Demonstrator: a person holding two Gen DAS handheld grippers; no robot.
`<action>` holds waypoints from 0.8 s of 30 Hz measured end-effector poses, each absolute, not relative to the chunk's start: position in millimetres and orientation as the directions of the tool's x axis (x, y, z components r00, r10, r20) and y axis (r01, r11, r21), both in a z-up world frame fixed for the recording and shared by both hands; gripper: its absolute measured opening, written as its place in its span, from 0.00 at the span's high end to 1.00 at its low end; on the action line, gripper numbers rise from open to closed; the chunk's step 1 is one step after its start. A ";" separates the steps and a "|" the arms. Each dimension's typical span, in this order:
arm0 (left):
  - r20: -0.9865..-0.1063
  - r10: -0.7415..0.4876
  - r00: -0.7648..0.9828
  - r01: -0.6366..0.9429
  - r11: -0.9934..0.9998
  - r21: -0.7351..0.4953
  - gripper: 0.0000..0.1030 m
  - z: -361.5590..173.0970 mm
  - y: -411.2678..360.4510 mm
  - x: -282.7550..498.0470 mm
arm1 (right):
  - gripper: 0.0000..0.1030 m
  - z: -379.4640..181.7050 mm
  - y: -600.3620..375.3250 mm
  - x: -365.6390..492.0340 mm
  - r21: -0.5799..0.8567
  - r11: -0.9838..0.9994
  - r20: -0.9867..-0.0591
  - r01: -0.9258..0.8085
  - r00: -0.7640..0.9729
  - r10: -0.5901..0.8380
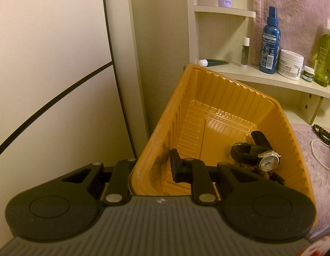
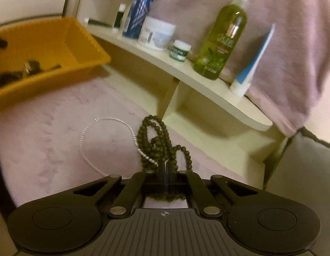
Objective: Organize jewelry
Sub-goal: 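Move the right gripper to the dark bead strands and grasp them, then lift the dark bead strands high off the towel with the right gripper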
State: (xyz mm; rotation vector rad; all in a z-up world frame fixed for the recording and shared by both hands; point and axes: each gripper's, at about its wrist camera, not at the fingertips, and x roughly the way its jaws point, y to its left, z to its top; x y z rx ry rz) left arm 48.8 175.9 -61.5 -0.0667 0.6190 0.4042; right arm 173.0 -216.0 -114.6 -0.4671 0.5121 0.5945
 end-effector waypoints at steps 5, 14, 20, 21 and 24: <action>-0.575 0.347 0.740 -0.385 0.921 0.060 0.83 -62.3 176.4 48.2 | 0.97 -112.0 -258.1 189.4 0.158 0.897 -0.610 -0.412 0.674 0.417; -0.577 0.346 0.740 -0.385 0.921 0.060 0.83 -62.2 177.1 47.7 | 0.82 -114.9 -282.8 239.8 0.394 0.884 -0.573 -0.251 0.685 0.450; -0.579 0.348 0.738 -0.386 0.920 0.060 0.83 -61.3 177.3 47.8 | 0.72 -120.4 -251.2 284.4 0.296 0.877 -0.644 -0.378 0.600 0.476; -0.579 0.348 0.737 -0.387 0.920 0.060 0.83 -61.2 177.3 47.9 | 0.72 -122.2 -243.2 285.9 0.265 0.877 -0.659 -0.401 0.588 0.468; -0.580 0.347 0.737 -0.388 0.920 0.057 0.83 -60.8 177.6 48.3 | 0.71 -125.3 -223.0 278.5 0.133 0.881 -0.675 -0.454 0.609 0.416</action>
